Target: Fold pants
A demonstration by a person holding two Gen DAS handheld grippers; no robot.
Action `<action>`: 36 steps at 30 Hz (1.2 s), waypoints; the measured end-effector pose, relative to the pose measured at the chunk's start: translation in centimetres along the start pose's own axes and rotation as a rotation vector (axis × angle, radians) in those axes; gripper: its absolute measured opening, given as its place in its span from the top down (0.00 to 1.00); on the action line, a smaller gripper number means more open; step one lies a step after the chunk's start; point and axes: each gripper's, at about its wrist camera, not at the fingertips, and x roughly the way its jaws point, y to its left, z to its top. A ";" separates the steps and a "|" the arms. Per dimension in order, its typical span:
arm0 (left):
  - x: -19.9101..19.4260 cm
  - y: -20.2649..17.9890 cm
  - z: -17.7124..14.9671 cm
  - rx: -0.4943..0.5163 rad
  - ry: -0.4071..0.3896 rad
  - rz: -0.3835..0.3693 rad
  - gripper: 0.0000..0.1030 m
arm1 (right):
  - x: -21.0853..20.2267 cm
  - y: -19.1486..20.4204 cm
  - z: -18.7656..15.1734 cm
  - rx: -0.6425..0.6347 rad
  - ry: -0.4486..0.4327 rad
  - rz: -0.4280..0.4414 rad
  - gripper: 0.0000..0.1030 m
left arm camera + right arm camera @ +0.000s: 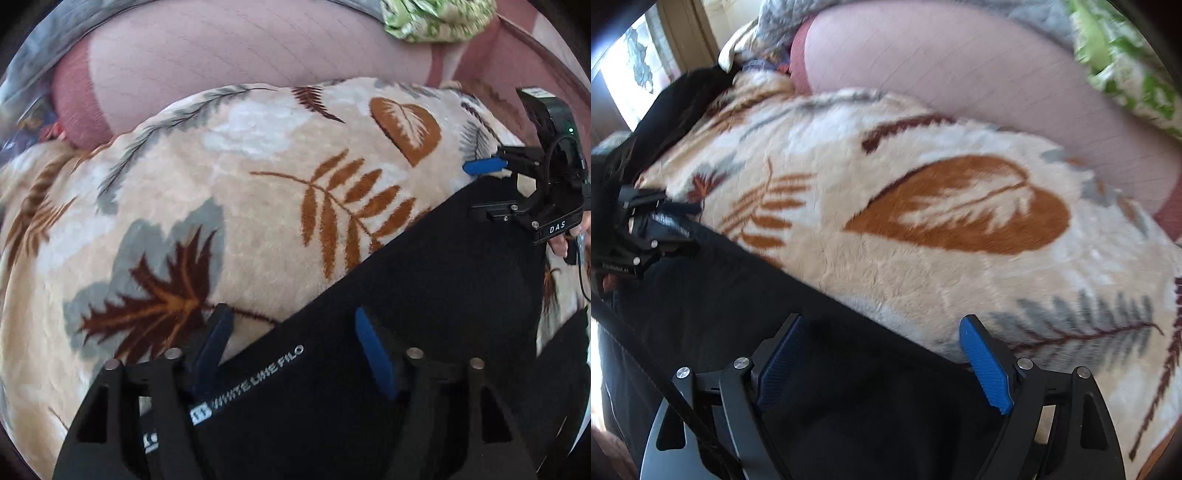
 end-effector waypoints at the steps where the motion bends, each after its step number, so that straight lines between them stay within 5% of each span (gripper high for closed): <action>1: 0.2 -0.3 0.1 0.017 0.014 0.014 0.32 | 0.2 0.2 -0.1 -0.014 -0.004 -0.010 0.13; 3: 0.0 -0.7 0.2 0.041 0.017 0.005 0.52 | 0.2 0.8 -0.5 -0.042 -0.013 -0.028 0.22; 4: -0.2 -0.9 0.2 0.048 0.014 -0.010 0.80 | 0.0 1.0 -0.5 -0.048 -0.018 -0.035 0.34; 6: -0.9 -1.2 0.2 0.052 0.006 -0.032 0.88 | -0.7 1.5 -0.7 -0.039 -0.029 -0.010 0.92; 8: -1.7 -1.6 0.0 0.047 -0.013 -0.020 0.90 | -1.5 1.7 -0.8 -0.009 -0.018 0.027 0.93; 15: -7.7 -3.6 -2.1 0.014 -0.117 0.009 0.92 | -5.5 4.4 -2.1 -0.016 -0.067 -0.044 0.94; 22: -15.8 -6.5 -9.4 -0.076 -0.226 -0.013 0.96 | -12.5 9.8 -5.9 -0.011 -0.142 -0.056 0.94; 32: -21.5 -9.8 -25.3 -0.323 -0.283 -0.112 1.00 | -15.6 19.7 -20.9 0.040 -0.106 -0.024 0.95; 36: -21.1 -7.3 -27.4 -0.453 -0.244 -0.099 0.92 | -15.1 20.2 -25.7 0.117 -0.067 -0.048 0.95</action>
